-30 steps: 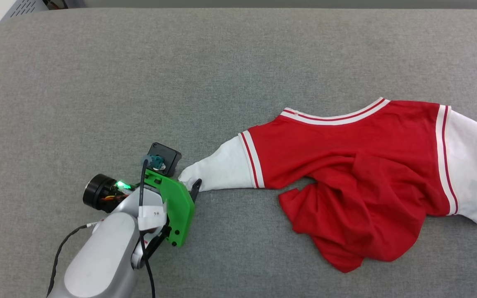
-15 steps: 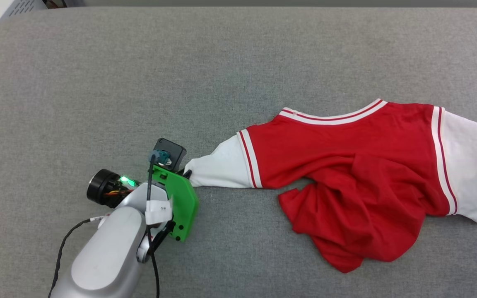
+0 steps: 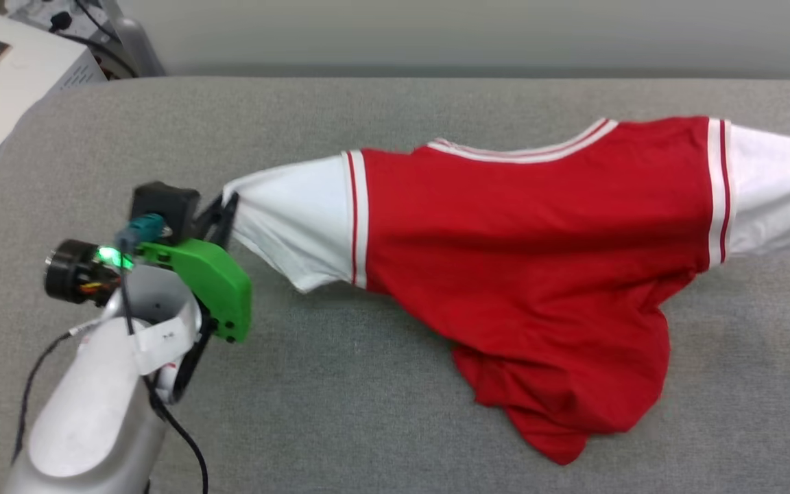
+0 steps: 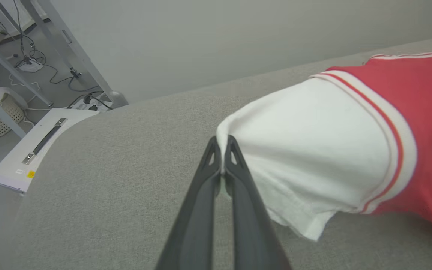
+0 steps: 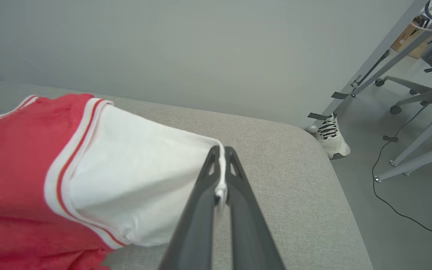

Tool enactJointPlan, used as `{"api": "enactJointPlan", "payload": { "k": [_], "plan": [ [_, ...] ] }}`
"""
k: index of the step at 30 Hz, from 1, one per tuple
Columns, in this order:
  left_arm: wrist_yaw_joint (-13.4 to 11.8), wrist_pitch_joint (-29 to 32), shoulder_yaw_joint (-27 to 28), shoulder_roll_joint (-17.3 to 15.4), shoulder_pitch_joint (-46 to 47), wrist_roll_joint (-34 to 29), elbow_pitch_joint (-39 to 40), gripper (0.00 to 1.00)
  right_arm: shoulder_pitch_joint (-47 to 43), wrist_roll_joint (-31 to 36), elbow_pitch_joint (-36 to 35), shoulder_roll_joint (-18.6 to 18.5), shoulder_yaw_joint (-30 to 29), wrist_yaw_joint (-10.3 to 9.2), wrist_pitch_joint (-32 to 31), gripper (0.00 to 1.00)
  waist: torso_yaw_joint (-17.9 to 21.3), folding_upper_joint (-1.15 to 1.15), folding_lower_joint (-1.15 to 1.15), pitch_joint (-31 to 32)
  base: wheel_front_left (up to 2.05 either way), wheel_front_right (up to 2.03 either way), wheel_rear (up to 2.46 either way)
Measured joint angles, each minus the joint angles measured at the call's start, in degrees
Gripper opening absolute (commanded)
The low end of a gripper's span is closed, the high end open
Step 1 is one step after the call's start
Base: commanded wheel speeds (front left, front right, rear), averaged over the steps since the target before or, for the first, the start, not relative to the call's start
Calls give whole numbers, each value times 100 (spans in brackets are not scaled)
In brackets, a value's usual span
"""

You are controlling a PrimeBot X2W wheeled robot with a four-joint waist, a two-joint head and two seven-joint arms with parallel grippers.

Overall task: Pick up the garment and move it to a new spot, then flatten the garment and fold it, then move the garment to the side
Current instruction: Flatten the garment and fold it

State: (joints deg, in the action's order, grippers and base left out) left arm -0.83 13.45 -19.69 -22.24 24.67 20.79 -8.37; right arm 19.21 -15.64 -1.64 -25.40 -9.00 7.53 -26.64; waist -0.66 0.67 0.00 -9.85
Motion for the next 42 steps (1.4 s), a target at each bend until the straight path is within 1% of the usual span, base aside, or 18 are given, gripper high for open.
{"api": "enactJointPlan", "payload": {
  "k": [5, 10, 17, 21, 26, 28, 31, 35, 39, 42],
  "plan": [
    [-172, -187, 361, -289, 1, 22, 638, 0, 363, -131, -271, -121, 88, 0, -42, 0, 32, 0, 0, 258, 0, 0, 0],
    [-341, -265, 692, -582, 13, -21, 1316, 0, 738, -213, -568, -240, 335, 0, -42, 0, 66, 0, 0, 457, 0, 0, 0],
    [-476, -353, 1092, -895, 223, -92, 2092, 0, 1351, -390, -658, -344, 568, 0, 31, 0, 123, 0, 0, 562, 0, 0, 0],
    [-548, -391, 1305, -1042, 381, -103, 2348, 0, 1564, -444, -636, -375, 694, 0, 73, 0, 144, 0, 0, 572, 0, 0, 0],
    [-539, -350, 1529, -1285, 610, -86, 2442, 0, 1856, -524, -531, -417, 825, 0, 151, 0, 166, 0, 0, 497, 0, 0, 0],
    [-486, -319, 1556, -1379, 731, -77, 2437, 0, 2014, -544, -464, -448, 877, 0, 199, 0, 175, 0, 0, 429, 0, 0, 0],
    [-331, -218, 1548, -1510, 971, -22, 2343, 0, 2314, -579, -281, -569, 1001, 1, 285, 0, 191, 0, 0, 286, 0, 0, 0],
    [3, -147, 1517, -1670, 1581, 118, 1993, 0, 2961, -583, 107, -740, 1122, 1, 458, 0, 211, 0, 0, -1, 0, 0, 0],
    [330, -80, 1413, -1844, 2410, 232, 1518, 0, 3743, -581, 647, -733, 1215, 1, 678, 0, 227, 0, 0, -387, 0, 0, 0],
    [541, -29, 1223, -1925, 3110, 230, 1123, 0, 4363, -628, 1156, -597, 1220, 2, 686, 0, 237, 0, 0, -717, 0, 0, 0]
  ]
}}
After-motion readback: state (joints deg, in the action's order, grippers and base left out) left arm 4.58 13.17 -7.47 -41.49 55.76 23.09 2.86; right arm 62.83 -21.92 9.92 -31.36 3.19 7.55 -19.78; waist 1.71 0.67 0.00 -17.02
